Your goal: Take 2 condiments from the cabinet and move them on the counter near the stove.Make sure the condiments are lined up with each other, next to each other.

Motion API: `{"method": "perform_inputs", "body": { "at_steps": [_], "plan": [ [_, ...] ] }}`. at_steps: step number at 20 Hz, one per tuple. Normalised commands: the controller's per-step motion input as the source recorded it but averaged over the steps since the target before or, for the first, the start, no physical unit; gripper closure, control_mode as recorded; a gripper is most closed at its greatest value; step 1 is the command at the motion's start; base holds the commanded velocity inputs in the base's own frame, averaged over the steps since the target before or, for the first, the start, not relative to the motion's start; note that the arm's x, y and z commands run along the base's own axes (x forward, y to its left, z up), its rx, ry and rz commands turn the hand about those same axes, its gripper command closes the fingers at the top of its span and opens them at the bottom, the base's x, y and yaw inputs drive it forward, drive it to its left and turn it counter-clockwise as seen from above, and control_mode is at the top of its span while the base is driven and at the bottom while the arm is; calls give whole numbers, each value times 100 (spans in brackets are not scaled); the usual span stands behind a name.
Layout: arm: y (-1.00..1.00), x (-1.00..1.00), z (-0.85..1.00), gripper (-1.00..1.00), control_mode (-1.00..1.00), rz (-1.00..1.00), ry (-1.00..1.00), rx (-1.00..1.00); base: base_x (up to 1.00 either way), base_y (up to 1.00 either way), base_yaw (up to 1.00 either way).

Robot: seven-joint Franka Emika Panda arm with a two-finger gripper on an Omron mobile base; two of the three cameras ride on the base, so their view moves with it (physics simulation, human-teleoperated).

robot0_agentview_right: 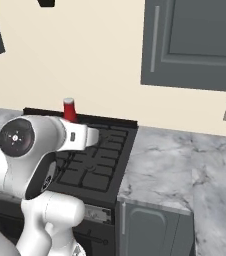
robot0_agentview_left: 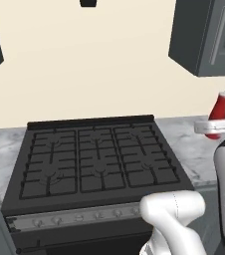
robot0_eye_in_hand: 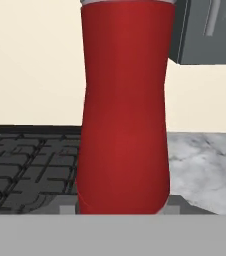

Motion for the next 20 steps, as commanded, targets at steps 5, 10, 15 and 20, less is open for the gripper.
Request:
{"method": "perform_inputs", "body": {
  "at_steps": [5,10,15,20],
  "plan": [
    [-54,24,-79,100,-100,0,7,-6,0,0,0],
    [-46,41,-74,100,-100,0,1,0,0,0,0],
    [-37,50,-67,100,-100,0,6,-1,0,0,0],
    [-24,41,-44,100,-100,0,16,0,0,0,0]
  ]
}}
